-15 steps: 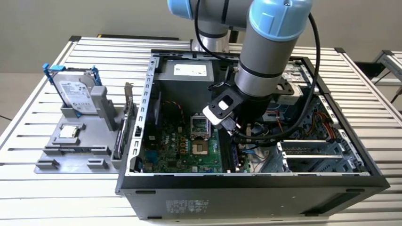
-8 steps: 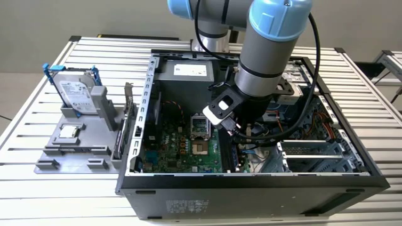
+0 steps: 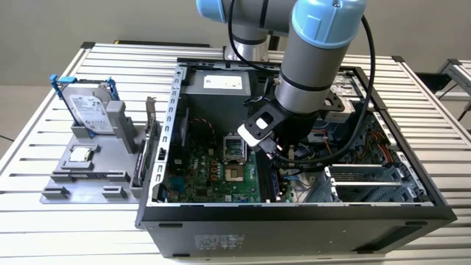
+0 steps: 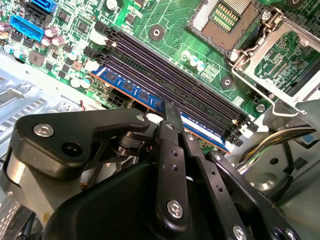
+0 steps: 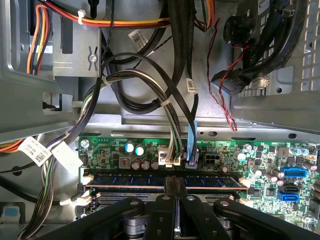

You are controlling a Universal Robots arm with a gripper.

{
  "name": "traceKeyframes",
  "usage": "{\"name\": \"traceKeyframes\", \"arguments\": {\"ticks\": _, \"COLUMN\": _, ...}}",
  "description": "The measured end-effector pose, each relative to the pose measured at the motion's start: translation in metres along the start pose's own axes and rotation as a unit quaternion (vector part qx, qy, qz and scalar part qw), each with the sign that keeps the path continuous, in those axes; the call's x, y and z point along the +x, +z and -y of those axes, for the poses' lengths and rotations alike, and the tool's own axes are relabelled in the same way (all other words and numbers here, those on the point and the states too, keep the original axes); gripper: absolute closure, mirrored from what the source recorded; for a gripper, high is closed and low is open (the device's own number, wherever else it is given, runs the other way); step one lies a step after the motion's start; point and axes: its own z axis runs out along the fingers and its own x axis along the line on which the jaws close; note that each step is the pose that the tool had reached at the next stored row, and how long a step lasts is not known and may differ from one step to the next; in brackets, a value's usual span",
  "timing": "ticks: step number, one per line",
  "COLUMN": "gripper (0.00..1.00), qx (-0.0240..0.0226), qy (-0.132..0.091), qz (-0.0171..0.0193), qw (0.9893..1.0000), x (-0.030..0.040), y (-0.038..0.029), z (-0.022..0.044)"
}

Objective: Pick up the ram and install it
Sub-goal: 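Press down the ram until it locks into place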

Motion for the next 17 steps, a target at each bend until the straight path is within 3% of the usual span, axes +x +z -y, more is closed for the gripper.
{"name": "traceKeyframes", "arguments": {"ticks": 17, "gripper": 1.0, "qx": 0.0, "qy": 0.0, "qz": 0.0, "qw": 1.0, "x": 0.0, "y": 0.0, "z": 0.0}}
